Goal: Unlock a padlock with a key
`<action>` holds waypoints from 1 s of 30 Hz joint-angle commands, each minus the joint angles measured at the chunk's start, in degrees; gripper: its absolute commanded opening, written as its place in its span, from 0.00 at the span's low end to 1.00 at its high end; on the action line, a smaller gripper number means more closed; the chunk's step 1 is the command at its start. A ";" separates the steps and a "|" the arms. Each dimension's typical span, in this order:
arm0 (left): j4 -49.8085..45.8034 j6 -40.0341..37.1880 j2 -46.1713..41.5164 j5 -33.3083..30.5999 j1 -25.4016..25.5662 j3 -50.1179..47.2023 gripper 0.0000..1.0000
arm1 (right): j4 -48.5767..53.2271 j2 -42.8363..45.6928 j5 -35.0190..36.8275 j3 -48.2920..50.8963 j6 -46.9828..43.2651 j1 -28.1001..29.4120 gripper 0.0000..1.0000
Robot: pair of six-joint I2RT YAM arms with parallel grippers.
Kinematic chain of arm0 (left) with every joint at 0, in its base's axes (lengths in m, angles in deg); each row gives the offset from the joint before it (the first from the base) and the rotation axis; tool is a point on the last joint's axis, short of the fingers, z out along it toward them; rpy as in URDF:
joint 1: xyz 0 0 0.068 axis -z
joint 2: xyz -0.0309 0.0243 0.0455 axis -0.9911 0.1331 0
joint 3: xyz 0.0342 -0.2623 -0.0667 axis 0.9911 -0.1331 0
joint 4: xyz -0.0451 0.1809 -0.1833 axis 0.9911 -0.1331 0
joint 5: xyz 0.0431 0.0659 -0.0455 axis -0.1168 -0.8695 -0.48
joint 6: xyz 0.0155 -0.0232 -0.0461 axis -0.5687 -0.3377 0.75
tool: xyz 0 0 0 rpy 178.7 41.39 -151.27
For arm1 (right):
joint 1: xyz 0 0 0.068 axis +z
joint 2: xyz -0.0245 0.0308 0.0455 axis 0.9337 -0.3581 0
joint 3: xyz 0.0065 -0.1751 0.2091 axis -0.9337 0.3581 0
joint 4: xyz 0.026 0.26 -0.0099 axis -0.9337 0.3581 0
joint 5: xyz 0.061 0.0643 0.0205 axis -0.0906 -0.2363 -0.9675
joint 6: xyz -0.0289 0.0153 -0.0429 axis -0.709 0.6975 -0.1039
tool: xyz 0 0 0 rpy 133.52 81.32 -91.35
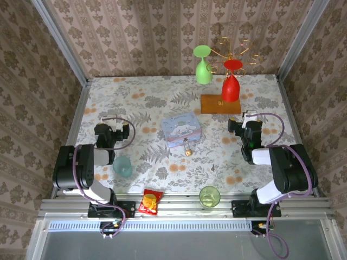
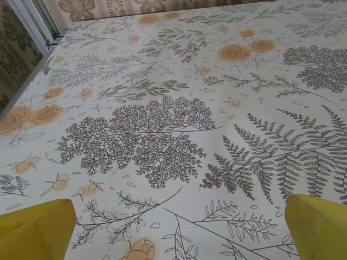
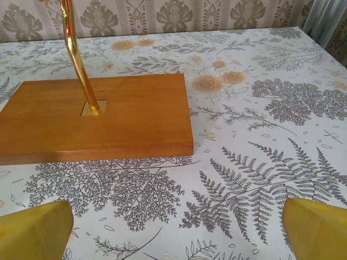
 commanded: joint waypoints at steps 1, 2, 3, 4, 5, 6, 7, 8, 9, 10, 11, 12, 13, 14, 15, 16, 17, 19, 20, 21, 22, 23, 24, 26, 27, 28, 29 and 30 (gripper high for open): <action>1.57 -0.34 -0.12 1.10 -0.43 0.83 1.00 | -0.08 -0.32 -0.51 -0.55 -0.86 -0.04 1.00; 1.51 -0.28 -0.26 1.10 -0.41 0.82 1.00 | -0.06 -0.36 -0.50 -0.59 -0.85 -0.04 1.00; 1.59 -0.32 -0.12 1.10 -0.34 0.81 1.00 | -0.08 -0.37 -0.53 -0.62 -0.87 -0.04 1.00; 1.43 -0.40 -0.15 1.10 -0.40 0.81 1.00 | -0.03 -0.36 -0.55 -0.55 -0.87 -0.01 1.00; 1.47 -0.42 -0.21 1.04 -0.30 0.81 1.00 | -0.03 -0.36 -0.55 -0.55 -0.85 -0.04 1.00; 1.50 -0.42 -0.17 1.03 -0.32 0.81 1.00 | -0.03 -0.36 -0.56 -0.59 -0.85 -0.04 1.00; 1.51 -0.38 -0.21 1.01 -0.27 0.79 1.00 | -0.04 -0.32 -0.57 -0.55 -0.85 -0.04 1.00; 1.51 -0.43 -0.13 1.01 -0.29 0.81 1.00 | -0.03 -0.38 -0.48 -0.55 -0.83 -0.04 1.00; 1.51 -0.38 -0.13 1.01 -0.35 0.81 1.00 | -0.03 -0.41 -0.51 -0.55 -0.90 0.00 1.00; 1.51 -0.42 -0.14 1.01 -0.34 0.81 1.00 | -0.08 -0.33 -0.55 -0.55 -0.85 -0.04 1.00; 1.51 -0.36 -0.20 1.02 -0.29 0.81 1.00 | -0.12 -0.36 -0.55 -0.55 -0.81 -0.02 1.00; 1.51 -0.40 -0.24 1.01 -0.31 0.81 1.00 | -0.10 -0.30 -0.50 -0.55 -0.85 -0.04 1.00; 1.51 -0.40 -0.20 1.01 -0.28 0.85 1.00 | -0.08 -0.33 -0.55 -0.55 -0.84 -0.03 1.00; 1.44 -0.37 -0.13 1.01 -0.33 0.81 1.00 | -0.06 -0.34 -0.51 -0.55 -0.85 -0.04 1.00; 1.52 -0.36 -0.13 1.01 -0.28 0.81 1.00 | -0.12 -0.36 -0.49 -0.50 -0.85 -0.04 1.00; 1.51 -0.41 -0.16 1.01 -0.32 0.81 1.00 | -0.12 -0.36 -0.55 -0.55 -0.85 -0.04 1.00; 1.50 -0.31 -0.13 1.01 -0.29 0.81 1.00 | -0.08 -0.36 -0.64 -0.59 -0.85 -0.04 1.00; 1.53 -0.16 -0.23 1.01 -0.39 0.81 1.00 | -0.03 -0.36 -0.57 -0.56 -0.85 -0.04 1.00; 1.50 -0.15 -0.17 1.01 -0.41 0.81 1.00 | 0.01 -0.36 -0.70 -0.55 -0.85 -0.04 1.00; 1.50 -0.23 -0.11 1.05 -0.42 0.81 1.00 | 0.04 -0.36 -0.72 -0.54 -0.85 -0.11 1.00; 1.49 -0.16 -0.13 1.09 -0.40 0.85 1.00 | -0.02 -0.36 -0.72 -0.56 -0.85 -0.08 1.00; 1.51 -0.16 -0.11 1.05 -0.37 0.85 1.00 | -0.01 -0.35 -0.67 -0.57 -0.85 -0.12 1.00; 1.62 -0.16 -0.22 1.02 -0.40 0.81 1.00 | 0.05 -0.36 -0.71 -0.61 -0.79 -0.13 1.00; 1.62 -0.25 -0.26 1.01 -0.43 0.81 1.00 | 0.06 -0.36 -0.75 -0.55 -0.82 -0.08 1.00; 1.57 -0.16 -0.24 1.08 -0.36 0.82 1.00 | -0.02 -0.37 -0.76 -0.55 -0.77 -0.07 1.00; 1.74 -0.15 -0.28 1.14 -0.45 0.73 1.00 | -0.03 -0.33 -0.75 -0.56 -0.77 -0.12 1.00; 2.04 -0.07 -0.38 0.87 -0.50 0.57 1.00 | -0.11 -0.33 -0.74 -0.46 -0.76 -0.09 1.00; 2.21 0.33 -0.71 0.03 -0.43 0.31 1.00 | -0.21 -0.26 -0.75 -0.43 -0.79 -0.13 1.00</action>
